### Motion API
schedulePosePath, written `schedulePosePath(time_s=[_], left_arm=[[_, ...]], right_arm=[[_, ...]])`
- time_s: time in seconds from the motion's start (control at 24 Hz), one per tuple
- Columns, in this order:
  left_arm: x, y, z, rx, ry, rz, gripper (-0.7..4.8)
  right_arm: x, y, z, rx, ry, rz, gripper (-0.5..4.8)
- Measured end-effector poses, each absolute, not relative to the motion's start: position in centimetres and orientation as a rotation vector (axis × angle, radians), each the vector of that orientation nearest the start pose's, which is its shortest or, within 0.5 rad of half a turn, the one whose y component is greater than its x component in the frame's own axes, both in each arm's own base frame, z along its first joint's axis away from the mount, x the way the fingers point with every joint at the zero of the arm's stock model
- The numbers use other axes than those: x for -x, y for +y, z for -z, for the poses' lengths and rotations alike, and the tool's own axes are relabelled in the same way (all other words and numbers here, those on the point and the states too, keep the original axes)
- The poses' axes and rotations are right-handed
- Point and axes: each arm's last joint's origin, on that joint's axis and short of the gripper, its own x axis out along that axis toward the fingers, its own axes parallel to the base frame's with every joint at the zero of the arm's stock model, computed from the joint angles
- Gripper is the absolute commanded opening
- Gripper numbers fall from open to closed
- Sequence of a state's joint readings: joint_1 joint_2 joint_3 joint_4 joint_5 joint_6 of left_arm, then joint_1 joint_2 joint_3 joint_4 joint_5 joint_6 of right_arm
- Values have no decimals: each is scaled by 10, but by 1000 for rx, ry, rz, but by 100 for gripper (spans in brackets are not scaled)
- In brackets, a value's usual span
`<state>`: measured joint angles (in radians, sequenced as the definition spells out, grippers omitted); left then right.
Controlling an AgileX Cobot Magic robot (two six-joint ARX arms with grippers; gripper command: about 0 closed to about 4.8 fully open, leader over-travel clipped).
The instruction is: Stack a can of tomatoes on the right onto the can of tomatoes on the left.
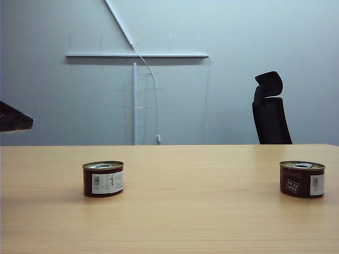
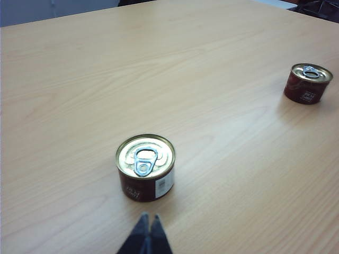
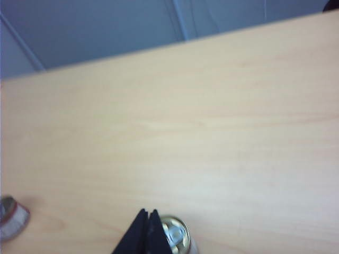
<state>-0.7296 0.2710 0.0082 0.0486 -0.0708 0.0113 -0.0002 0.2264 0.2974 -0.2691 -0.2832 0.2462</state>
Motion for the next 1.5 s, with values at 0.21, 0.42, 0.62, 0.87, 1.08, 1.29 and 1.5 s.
schedulePosePath(time_s=[0.21,0.42,0.62,0.87,1.08,1.29,1.5], left_arm=[[-85,-73,-148,-96,197,659,-2],[-85,-73,-148,-96,197,659,-2],[-85,-73,-148,-96,198,659,-2],[-85,-73,-148,-96,198,659,-2],[-85,-73,-148,-96,197,659,-2],[-85,-73,-148,-96,198,659,-2],[-85,-73,-148,-96,198,659,-2]], right_arm=[[-134,10,-218,-218,473,-312,479],[-159,23,-206,-157,632,-416,479],[-168,45,-187,-10,756,-466,479],[-172,70,-175,205,768,-424,479],[-184,77,-172,260,703,-319,479],[-192,80,-163,267,721,-311,479],[-197,82,-148,274,782,-308,479]])
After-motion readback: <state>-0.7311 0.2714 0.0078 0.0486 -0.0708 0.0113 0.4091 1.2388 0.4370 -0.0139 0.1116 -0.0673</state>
